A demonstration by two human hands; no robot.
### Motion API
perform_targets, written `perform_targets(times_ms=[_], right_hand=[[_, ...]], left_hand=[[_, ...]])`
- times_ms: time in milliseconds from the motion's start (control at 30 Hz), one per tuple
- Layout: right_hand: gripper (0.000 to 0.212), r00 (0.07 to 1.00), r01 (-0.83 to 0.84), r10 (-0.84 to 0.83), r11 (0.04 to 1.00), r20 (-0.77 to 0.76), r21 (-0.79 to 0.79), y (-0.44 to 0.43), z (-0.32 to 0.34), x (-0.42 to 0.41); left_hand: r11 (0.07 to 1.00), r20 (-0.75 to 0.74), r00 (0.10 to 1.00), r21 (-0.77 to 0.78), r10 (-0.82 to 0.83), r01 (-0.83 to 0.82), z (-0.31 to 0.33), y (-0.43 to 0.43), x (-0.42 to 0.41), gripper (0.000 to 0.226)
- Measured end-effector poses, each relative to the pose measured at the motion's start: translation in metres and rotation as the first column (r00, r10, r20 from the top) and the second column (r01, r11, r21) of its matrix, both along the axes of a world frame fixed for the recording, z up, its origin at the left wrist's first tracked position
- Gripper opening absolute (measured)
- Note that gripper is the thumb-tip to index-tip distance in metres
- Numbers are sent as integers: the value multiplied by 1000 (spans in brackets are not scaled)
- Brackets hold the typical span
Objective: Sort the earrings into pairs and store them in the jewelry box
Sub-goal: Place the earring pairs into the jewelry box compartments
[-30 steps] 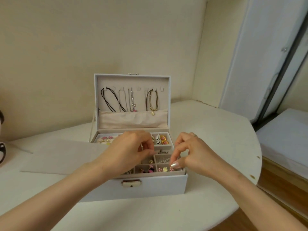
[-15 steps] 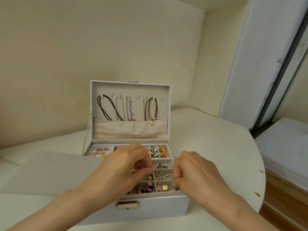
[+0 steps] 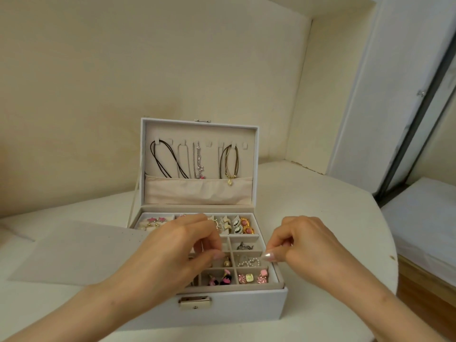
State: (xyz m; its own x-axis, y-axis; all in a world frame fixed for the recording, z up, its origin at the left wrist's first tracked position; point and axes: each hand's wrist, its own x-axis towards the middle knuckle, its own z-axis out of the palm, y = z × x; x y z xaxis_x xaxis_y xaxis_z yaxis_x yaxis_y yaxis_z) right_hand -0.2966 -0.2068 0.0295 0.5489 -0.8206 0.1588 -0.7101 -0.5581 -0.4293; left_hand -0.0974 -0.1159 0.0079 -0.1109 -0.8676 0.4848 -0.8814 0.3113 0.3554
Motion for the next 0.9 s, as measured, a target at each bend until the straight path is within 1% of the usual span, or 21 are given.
perform_targets(times_ms=[67, 100, 167, 233, 267, 333, 400, 467, 533, 600, 633, 667, 700, 767, 800, 833, 867, 900], right_hand=[[33, 1000, -2, 2, 1000, -30, 4, 1, 0, -2], [30, 999, -3, 3, 1000, -49, 2, 2, -1, -3], [16, 998, -6, 6, 1000, -69, 1, 5, -4, -4], [10, 999, -6, 6, 1000, -47, 1, 9, -6, -6], [11, 1000, -4, 4, 1000, -24, -1, 10, -6, -7], [11, 999, 5, -4, 1000, 39, -18, 12, -6, -11], [9, 992, 3, 5, 998, 127, -63, 13, -10, -12], [9, 957, -25, 46, 997, 285, -76, 14, -19, -9], [18, 869, -60, 53, 998, 491, -2, 17, -32, -6], [28, 744, -63, -30, 992, 668, 114, 20, -46, -5], [29, 682, -48, -89, 985, 726, 165, 22, -53, -6], [29, 629, -29, -144, 978, 764, 208, 24, -58, -6], [28, 585, -16, -185, 971, 790, 239, 25, -63, -8], [28, 524, -15, -219, 964, 823, 265, 28, -70, -10], [28, 504, -18, -224, 963, 834, 270, 29, -72, -11], [29, 487, -20, -229, 962, 843, 273, 31, -73, -12], [29, 473, -23, -234, 960, 849, 278, 32, -74, -13], [29, 461, -27, -239, 959, 855, 282, 34, -75, -14]], left_hand=[[1000, 3, 1000, -11, 7, -7, 1, 6, 1, 18], [1000, 5, 1000, -13, 12, -12, 1, 10, 1, 16], [1000, 13, 1000, -8, 25, -25, 3, 19, 0, 11], [998, 11, 998, 2, 67, -67, 5, 30, -3, 10], [995, 9, 995, 5, 103, -103, 5, 35, -3, 15], [975, 46, 975, 52, 216, -218, 6, 50, -4, 34], [910, 147, 922, 169, 357, -379, 4, 65, -5, 50], [816, 249, 842, 229, 478, -531, -6, 76, -6, 55], [743, 305, 767, 218, 564, -633, -19, 85, -6, 48], [702, 301, 723, 197, 621, -685, -30, 95, -6, 39], [691, 262, 716, 197, 647, -696, -36, 99, -5, 35], [691, 183, 720, 204, 669, -693, -42, 102, -4, 31], [703, 70, 728, 213, 682, -678, -49, 104, -2, 29], [736, -204, 708, 222, 676, -639, -67, 102, 0, 37], [739, -341, 660, 210, 669, -641, -73, 100, 0, 46], [729, -478, 586, 193, 654, -656, -76, 98, -2, 53], [717, -602, 499, 184, 623, -672, -75, 98, -6, 58], [704, -697, 420, 171, 581, -689, -73, 98, -11, 56]])
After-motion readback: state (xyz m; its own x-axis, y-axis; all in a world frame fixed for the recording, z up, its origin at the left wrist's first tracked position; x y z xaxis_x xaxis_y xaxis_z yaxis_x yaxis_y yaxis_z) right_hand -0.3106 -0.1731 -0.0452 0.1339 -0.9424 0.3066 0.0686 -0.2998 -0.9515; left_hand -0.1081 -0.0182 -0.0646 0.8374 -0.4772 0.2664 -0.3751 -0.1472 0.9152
